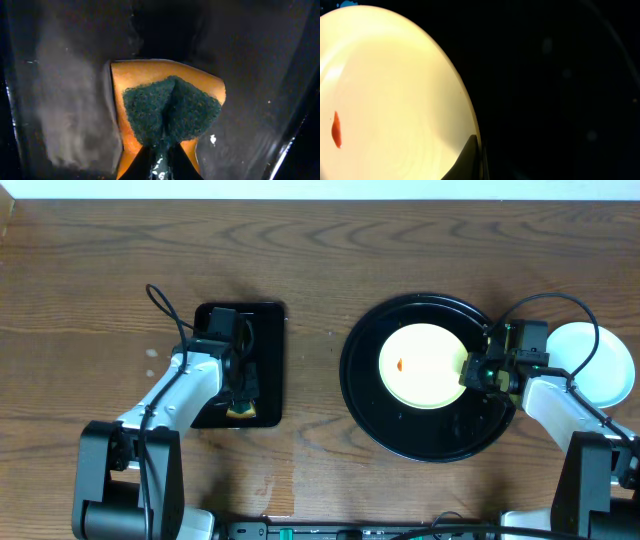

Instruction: Clean dirty plates on tray and stack at the side

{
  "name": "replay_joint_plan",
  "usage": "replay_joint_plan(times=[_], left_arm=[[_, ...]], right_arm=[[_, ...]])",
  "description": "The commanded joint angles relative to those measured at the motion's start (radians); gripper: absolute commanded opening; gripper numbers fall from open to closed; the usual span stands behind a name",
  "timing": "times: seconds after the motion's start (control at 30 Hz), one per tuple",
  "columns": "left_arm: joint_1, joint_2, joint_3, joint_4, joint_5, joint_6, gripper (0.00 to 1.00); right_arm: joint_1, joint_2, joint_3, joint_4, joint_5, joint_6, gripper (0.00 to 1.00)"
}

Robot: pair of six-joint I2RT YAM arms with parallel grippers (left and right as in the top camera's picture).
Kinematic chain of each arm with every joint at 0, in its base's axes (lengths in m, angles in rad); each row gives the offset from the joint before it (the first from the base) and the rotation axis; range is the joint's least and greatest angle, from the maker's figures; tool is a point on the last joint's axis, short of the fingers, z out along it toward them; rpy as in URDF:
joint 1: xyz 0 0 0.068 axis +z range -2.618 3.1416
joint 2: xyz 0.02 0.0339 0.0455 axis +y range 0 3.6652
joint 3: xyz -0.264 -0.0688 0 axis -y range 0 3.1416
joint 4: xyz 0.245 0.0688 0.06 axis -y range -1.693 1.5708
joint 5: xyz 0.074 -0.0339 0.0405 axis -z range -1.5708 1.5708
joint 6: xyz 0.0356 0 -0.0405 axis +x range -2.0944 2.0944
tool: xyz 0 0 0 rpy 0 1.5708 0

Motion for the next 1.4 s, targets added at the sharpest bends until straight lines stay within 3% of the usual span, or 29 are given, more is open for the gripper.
replay_joint_plan(times=[0.0,0.33,0.7,0.87,1.17,1.37], left_arm=[[0.000,0.018,-0.006,0.010,0.010,-0.002,0.08],[0.000,-0.056,0.117,-0.064,0.010,-0.003,0.07],[0.000,0.029,0.016,0.063,0.002,-0.003,0.07],[0.000,0.053,0.023,0.035,0.003,-0.003,0.07],[-0.003,0.024,0.338,-0.278,0.005,-0.003,0.07],[-0.035,0.022,0.478,-0.312,0.088,-0.003,0.07]], right_arm=[[0.005,0.011,-0.008,0.003,-0.012,0.016,0.01],[0.006,0.011,-0.008,0.003,-0.012,0.023,0.01],[0.005,0.011,-0.008,0.004,-0.012,0.023,0.01],[0.006,0.011,-0.008,0.003,-0.013,0.022,0.01],[0.006,0.011,-0.008,0.006,-0.017,-0.057,0.01],[0.006,0.011,-0.008,0.050,-0.142,-0.218,0.01]])
